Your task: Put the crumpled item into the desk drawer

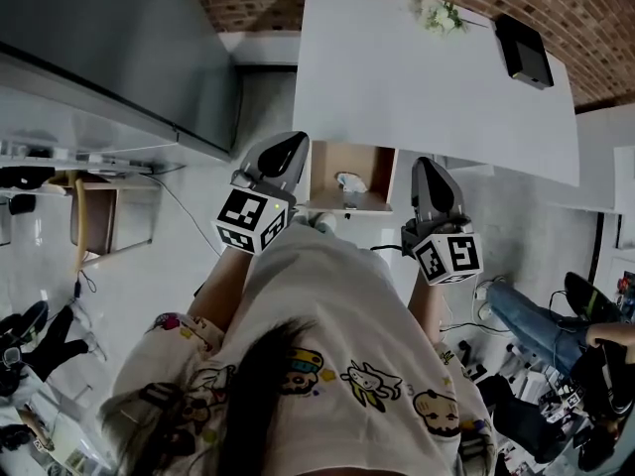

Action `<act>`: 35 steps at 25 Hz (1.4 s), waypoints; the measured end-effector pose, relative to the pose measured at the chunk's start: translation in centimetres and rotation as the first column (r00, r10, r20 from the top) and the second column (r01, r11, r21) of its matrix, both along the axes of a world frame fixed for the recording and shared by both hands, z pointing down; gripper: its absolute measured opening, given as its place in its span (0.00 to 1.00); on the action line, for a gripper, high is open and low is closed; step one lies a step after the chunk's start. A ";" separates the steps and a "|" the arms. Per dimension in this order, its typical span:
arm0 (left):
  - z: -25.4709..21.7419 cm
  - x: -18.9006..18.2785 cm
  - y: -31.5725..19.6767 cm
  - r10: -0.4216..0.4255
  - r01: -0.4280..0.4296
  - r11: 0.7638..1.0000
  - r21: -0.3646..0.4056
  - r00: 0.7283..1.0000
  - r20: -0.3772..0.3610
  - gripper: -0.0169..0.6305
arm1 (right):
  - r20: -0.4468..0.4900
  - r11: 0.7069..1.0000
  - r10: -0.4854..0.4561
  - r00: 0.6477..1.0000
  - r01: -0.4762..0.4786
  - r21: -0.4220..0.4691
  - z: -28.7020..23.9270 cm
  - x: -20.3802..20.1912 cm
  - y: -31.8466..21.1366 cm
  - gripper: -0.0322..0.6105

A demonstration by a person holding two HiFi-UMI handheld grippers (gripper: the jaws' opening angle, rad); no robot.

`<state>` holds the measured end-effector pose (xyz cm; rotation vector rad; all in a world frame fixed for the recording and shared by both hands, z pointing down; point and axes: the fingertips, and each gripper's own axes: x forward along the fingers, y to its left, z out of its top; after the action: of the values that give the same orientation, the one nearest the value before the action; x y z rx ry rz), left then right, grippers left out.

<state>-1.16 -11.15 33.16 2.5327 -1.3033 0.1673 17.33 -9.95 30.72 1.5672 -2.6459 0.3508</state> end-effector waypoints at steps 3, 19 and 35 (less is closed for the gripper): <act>0.0 -0.2 -0.1 0.002 -0.002 1.000 0.001 1.000 0.000 0.02 | 0.006 1.000 0.008 1.000 -0.008 -0.005 0.0 -0.1 0.0 0.06; -0.3 -0.8 0.0 0.019 -0.018 1.000 0.019 0.999 -0.026 0.02 | -0.009 1.000 -0.017 1.000 0.016 -0.027 0.1 -1.4 0.5 0.06; -0.4 -0.2 0.5 0.102 -0.101 0.995 0.025 0.995 -0.020 0.02 | -0.032 0.999 -0.011 0.999 0.009 -0.047 0.7 -1.0 0.9 0.06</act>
<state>-1.41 -10.60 32.78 2.6153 -1.1761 0.1463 16.32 -9.02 31.40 1.5321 -2.6011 0.3816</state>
